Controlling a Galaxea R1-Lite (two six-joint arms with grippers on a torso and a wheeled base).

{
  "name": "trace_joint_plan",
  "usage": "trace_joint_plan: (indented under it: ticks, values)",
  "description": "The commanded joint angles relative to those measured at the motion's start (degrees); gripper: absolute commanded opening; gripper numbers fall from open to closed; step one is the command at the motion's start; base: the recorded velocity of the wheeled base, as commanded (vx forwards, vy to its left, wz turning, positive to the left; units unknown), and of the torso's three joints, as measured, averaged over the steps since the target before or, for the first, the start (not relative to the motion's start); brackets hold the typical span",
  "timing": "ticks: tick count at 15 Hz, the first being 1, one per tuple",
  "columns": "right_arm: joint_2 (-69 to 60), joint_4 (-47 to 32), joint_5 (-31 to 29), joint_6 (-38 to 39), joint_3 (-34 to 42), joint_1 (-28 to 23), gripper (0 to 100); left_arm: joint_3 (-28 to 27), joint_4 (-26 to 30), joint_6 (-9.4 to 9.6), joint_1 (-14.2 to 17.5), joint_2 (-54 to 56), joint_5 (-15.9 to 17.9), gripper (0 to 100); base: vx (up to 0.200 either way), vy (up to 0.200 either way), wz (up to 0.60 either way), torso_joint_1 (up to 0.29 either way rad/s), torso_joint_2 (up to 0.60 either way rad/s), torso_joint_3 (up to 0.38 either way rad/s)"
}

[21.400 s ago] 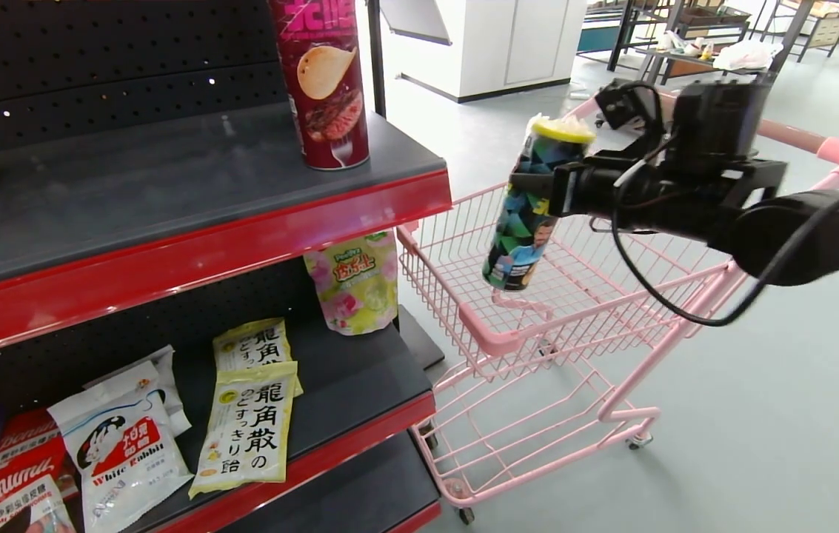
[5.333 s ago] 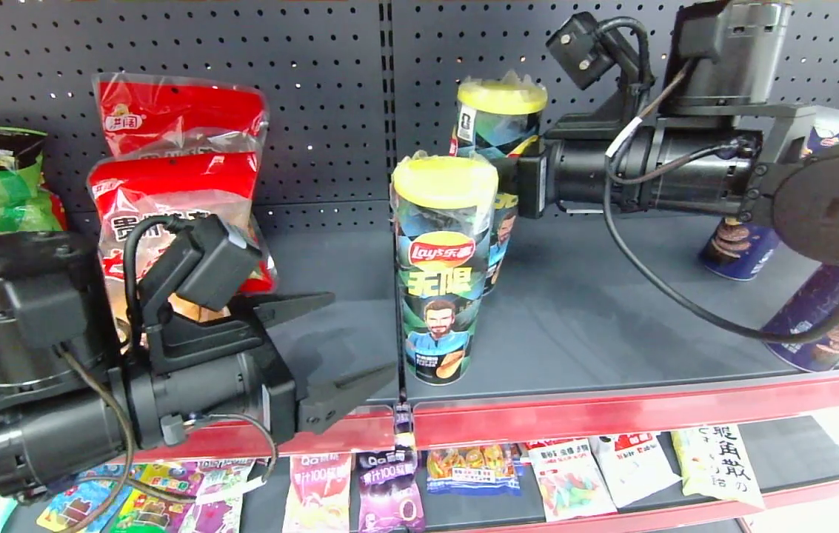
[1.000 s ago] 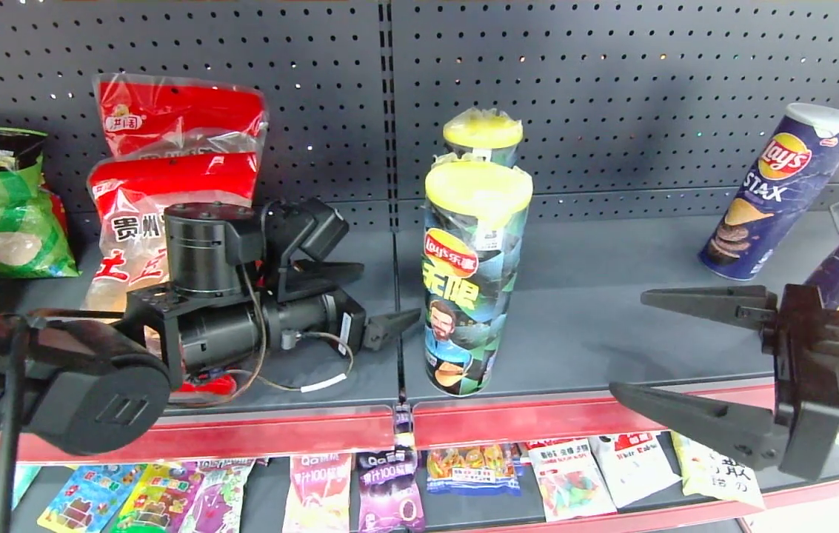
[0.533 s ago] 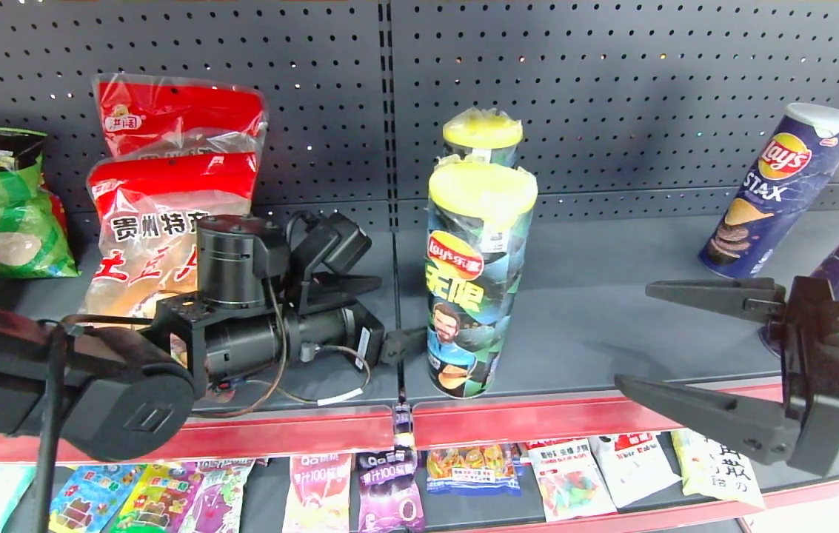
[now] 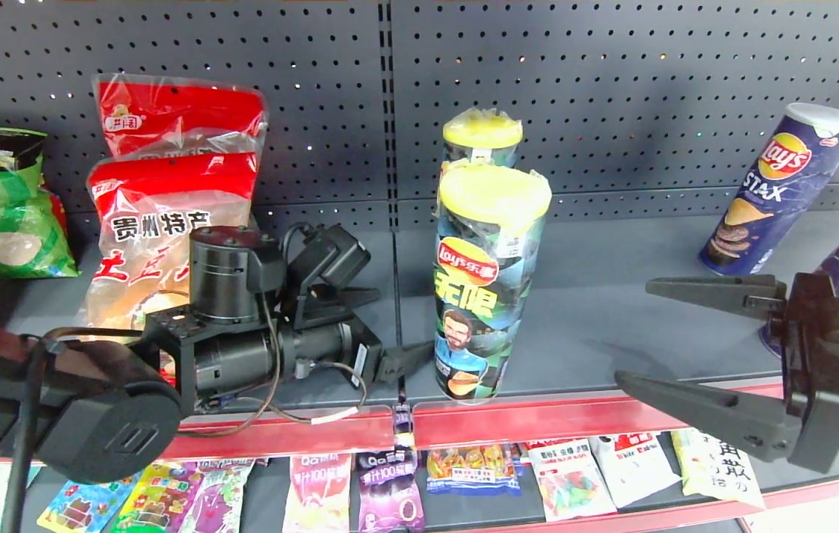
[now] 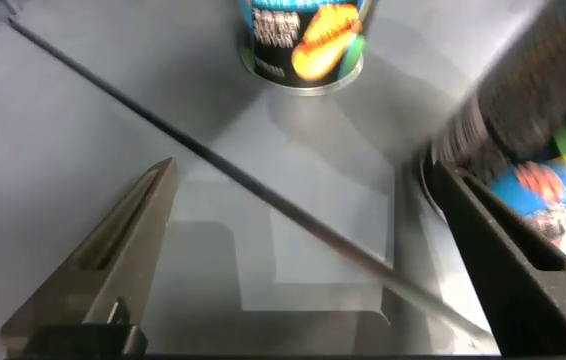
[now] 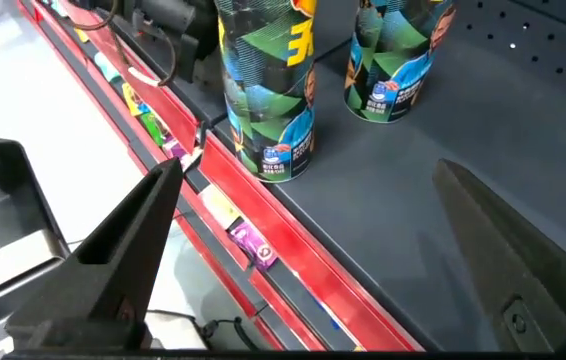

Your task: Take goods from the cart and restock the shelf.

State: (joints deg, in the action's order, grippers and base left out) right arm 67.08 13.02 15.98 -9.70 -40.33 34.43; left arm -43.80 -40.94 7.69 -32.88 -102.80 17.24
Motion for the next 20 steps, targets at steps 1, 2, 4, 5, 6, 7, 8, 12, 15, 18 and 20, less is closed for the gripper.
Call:
trace_joint_plan:
  ticks: [1,2,4,5,6,7,8,12,15,18,20]
  values:
    - [0.24,-0.01,0.01,0.04,0.69,-0.06,100,1.79,-0.02,-0.05,0.09,1.9,-0.01,100,0.0,0.0,0.0,0.0,0.0,0.0]
    - [0.42,-0.01,0.01,0.04,1.3,-0.24,100,2.84,-0.02,-0.05,0.09,2.78,-0.01,100,0.0,0.0,0.0,0.0,0.0,0.0]
    - [1.47,-0.01,0.01,0.04,2.27,-0.41,100,4.07,-0.02,-0.05,0.09,3.66,-0.01,100,0.0,0.0,0.0,0.0,0.0,0.0]
    - [2.88,-0.01,0.01,0.04,2.09,-0.59,100,4.07,-0.02,-0.13,0.09,3.66,-0.1,100,0.0,0.0,0.0,0.0,0.0,0.0]
    - [4.37,-0.01,0.01,0.04,1.39,-0.59,100,3.9,-0.02,-0.13,0.09,3.49,-0.19,100,0.0,0.0,0.0,0.0,0.0,0.0]
    - [5.78,-0.01,0.01,0.04,0.07,-0.41,100,3.46,-0.02,-0.13,0.36,3.14,-0.45,100,0.0,0.0,0.0,0.0,0.0,0.0]
    - [7.45,-0.01,0.01,0.04,-0.98,-0.41,100,2.93,-0.02,-0.13,0.62,2.78,-0.63,100,0.0,0.0,0.0,0.0,0.0,0.0]
    - [12.1,0.08,0.01,0.04,-2.39,0.11,100,1.17,-0.2,-0.05,0.89,1.2,-0.63,100,0.0,0.0,0.0,0.0,0.0,0.0]
    - [14.21,0.08,0.01,0.04,-2.65,0.38,100,-1.64,-0.2,-0.22,0.71,-0.03,-0.27,100,0.0,0.0,0.0,0.0,0.0,0.0]
    - [16.32,0.34,-0.07,0.04,-2.74,0.82,100,-2.17,-0.11,-0.31,0.53,-0.38,-0.01,100,0.0,0.0,0.0,0.0,0.0,0.0]
    - [17.82,0.43,0.01,0.04,-3.53,0.82,100,-2.08,-0.11,-0.4,0.36,-0.29,-0.01,100,0.0,0.0,0.0,0.0,0.0,0.0]
